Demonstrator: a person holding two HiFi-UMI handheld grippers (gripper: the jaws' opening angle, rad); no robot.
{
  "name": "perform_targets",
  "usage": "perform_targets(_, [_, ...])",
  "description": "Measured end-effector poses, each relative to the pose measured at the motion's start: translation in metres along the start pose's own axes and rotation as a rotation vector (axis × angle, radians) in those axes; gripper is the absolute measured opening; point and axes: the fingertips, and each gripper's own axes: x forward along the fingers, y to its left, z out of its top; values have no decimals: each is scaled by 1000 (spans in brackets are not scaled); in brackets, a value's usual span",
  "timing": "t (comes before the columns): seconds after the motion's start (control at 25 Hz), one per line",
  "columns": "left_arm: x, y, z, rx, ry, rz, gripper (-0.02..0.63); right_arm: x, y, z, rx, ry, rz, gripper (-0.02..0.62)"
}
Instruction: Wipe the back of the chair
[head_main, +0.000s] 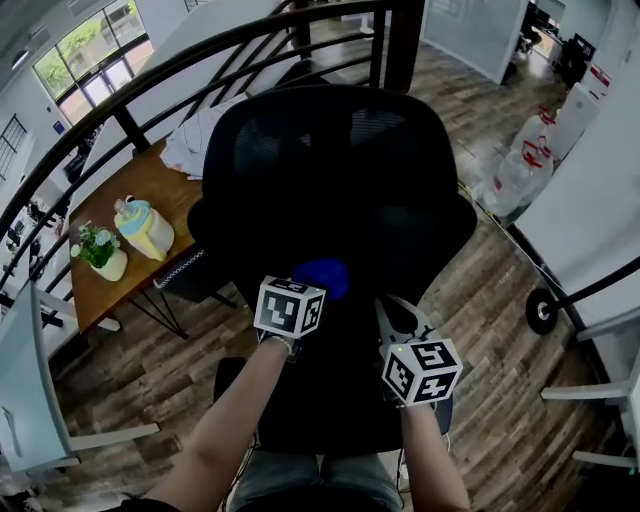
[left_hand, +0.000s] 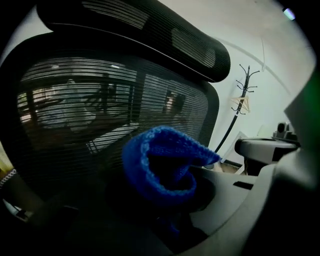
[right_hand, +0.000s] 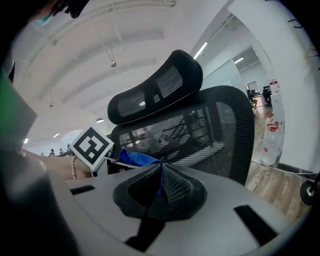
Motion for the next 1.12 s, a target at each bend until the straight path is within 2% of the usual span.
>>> perform_targets(0.6, [-58, 93, -29, -92, -25, 126, 120, 54, 75, -17, -43, 72, 139, 29])
perform_targets(0.84, [-80, 131, -43, -140, -23, 180, 120, 68, 94, -20, -55, 89, 170, 29])
perform_targets(1.12, [-94, 154, -53, -166, -21, 218, 126, 75, 112, -36, -56, 124, 185, 29])
